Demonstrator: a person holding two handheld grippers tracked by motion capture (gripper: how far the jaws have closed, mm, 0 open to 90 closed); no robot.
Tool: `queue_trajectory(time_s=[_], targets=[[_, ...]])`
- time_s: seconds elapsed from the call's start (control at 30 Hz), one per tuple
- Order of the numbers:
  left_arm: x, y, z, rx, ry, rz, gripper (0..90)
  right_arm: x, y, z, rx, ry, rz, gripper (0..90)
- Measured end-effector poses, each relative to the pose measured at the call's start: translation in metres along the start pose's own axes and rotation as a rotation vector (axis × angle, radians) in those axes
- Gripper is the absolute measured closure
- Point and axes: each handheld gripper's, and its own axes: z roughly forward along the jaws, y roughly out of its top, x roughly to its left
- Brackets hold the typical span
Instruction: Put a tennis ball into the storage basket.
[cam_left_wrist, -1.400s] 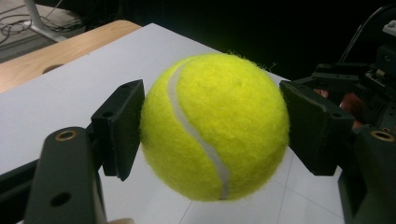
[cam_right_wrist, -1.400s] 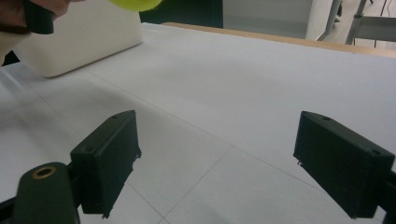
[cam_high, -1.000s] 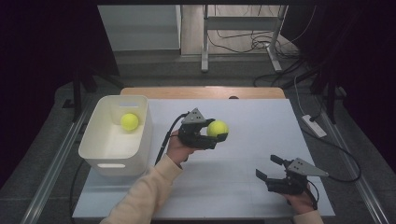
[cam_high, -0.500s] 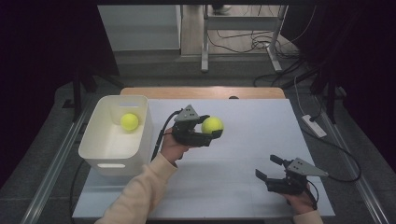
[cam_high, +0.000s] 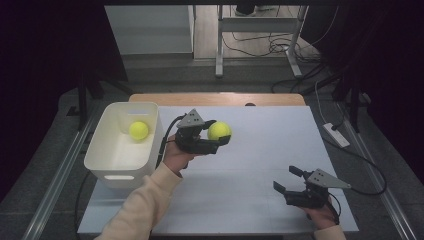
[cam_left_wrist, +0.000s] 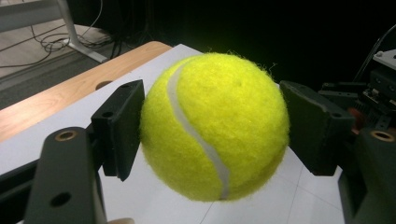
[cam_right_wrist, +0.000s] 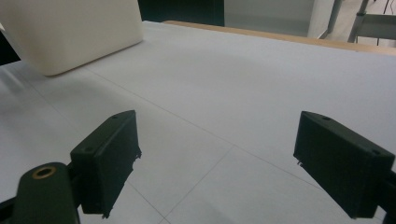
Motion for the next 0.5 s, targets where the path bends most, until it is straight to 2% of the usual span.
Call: queue_trajectory(time_s=[0.37,0.5], targets=[[0.005,0.004,-0.016,-0.006,0.033,0.012,27.2,0.0,0.0,0.001,0.002,0.003,-0.002,13.9],[0.007,0.005,-0.02,-0.015,0.037,0.004,27.2,0.0,0.0,0.001,0.003,0.002,0.0,13.9]])
